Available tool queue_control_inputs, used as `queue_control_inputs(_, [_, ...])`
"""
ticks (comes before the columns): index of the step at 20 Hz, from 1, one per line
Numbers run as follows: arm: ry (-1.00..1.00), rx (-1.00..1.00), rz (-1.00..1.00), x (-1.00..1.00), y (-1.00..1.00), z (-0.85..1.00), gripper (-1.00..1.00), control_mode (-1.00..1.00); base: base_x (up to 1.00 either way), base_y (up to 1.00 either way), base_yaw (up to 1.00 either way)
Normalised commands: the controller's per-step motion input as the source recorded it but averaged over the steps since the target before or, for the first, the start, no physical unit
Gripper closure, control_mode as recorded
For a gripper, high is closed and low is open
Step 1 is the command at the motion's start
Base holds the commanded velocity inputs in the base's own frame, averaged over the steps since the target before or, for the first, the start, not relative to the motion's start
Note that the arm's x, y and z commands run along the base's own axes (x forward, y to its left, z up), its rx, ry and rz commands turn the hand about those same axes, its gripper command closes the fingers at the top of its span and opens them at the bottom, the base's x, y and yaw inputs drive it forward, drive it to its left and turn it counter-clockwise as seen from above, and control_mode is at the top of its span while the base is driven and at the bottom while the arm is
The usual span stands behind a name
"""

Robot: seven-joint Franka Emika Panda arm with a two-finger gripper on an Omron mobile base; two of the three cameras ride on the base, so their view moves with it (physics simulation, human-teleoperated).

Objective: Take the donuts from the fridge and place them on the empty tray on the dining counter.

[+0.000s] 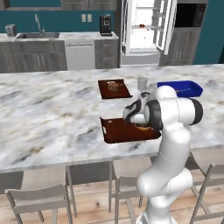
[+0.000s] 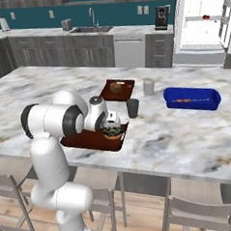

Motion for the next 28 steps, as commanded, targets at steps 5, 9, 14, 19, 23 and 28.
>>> queue_control_inputs(5, [0.00,-0.09,0.00,-0.16,0.25,0.90,-1.00,-1.00,0.00,0.00,0.00])
queue_control_inputs(9, [0.00,-0.10,0.00,-0.48,0.12,0.98,-1.00,-1.00,0.00,0.00,0.00])
queue_control_inputs(14, [-0.12,-0.01,0.01,-0.99,-0.25,0.90,-1.00,-1.00,0.00,0.00,0.00])
queue_control_inputs(19, [-0.17,0.00,0.05,-1.00,-0.35,0.88,-1.00,-1.00,0.00,0.00,0.00])
queue_control_inputs(23, [-0.24,0.00,0.15,-1.00,-0.12,0.66,-1.00,-1.00,0.00,0.00,0.00])
queue_control_inputs(28, [-0.34,0.00,0.15,-1.00,-0.01,0.47,-1.00,-1.00,0.00,0.00,0.00])
